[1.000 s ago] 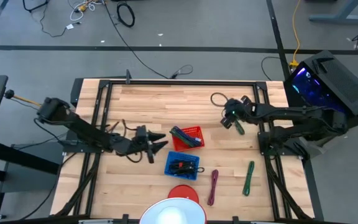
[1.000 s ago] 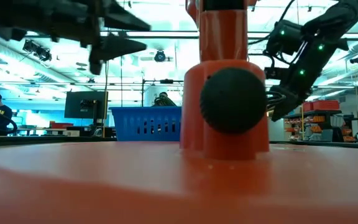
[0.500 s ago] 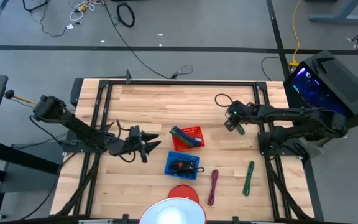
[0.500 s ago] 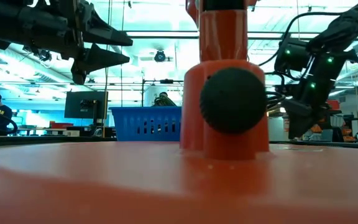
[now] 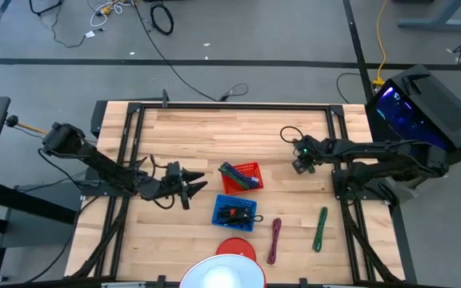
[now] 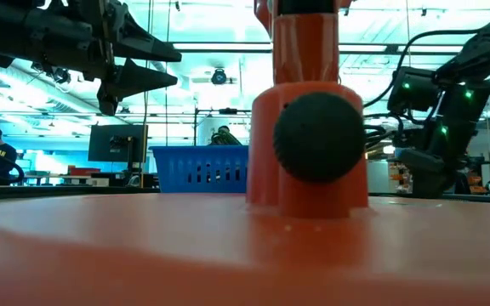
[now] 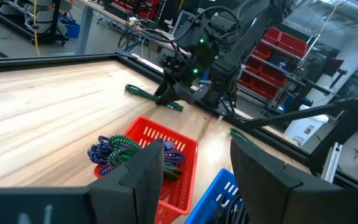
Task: Pick & Place USB Port
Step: Put the large green USB cable into the red bin
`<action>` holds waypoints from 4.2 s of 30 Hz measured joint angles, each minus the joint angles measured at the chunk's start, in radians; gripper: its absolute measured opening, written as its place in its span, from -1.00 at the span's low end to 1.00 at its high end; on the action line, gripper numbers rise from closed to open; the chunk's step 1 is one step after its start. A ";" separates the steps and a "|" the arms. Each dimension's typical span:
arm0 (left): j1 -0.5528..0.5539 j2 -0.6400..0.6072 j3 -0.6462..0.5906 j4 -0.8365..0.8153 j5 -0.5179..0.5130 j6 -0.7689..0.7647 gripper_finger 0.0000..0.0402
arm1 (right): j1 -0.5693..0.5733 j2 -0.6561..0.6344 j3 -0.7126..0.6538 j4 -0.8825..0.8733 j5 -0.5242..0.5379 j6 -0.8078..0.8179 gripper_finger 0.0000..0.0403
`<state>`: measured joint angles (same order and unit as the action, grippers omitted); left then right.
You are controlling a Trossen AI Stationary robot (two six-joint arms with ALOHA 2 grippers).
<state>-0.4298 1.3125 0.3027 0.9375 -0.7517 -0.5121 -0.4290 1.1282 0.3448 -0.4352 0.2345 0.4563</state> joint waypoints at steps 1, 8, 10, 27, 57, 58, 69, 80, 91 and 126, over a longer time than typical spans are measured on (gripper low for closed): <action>0.000 0.000 0.000 0.000 0.000 0.000 -0.05 | 0.000 -0.002 -0.013 0.016 -0.008 0.004 0.01; 0.001 0.000 0.000 0.000 -0.014 0.000 -0.05 | 0.001 -0.003 -0.048 0.066 -0.050 0.003 -0.55; 0.001 0.000 0.000 0.000 -0.018 0.001 -0.05 | 0.001 -0.003 -0.049 0.081 -0.064 -0.035 -0.84; 0.001 0.001 0.000 -0.001 -0.086 0.001 -0.05 | 0.133 0.004 0.293 0.236 -0.317 -0.248 -0.98; 0.001 0.001 0.001 -0.029 -0.101 0.000 -0.05 | 0.487 0.345 0.320 0.794 -0.216 -0.281 -0.98; 0.001 0.001 0.001 -0.030 -0.101 0.000 -0.05 | 0.483 0.352 0.324 0.783 -0.216 -0.282 -0.98; 0.001 0.001 0.001 -0.044 -0.101 0.000 -0.05 | 0.476 0.394 0.344 0.768 -0.216 -0.308 -0.98; 0.001 0.001 0.001 -0.046 -0.101 -0.001 -0.05 | 0.467 0.450 0.344 0.786 -0.213 -0.303 -0.98; 0.001 0.001 0.001 -0.046 -0.101 -0.003 -0.05 | 0.455 0.482 0.344 0.794 -0.217 -0.300 -0.84; 0.000 0.001 0.001 -0.046 -0.100 -0.002 -0.05 | 0.561 0.288 0.343 0.712 -0.514 -0.237 -0.14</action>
<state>-0.4297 1.3136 0.3038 0.8917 -0.8516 -0.5137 0.1319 1.4161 0.6880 0.2770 -0.2797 0.2193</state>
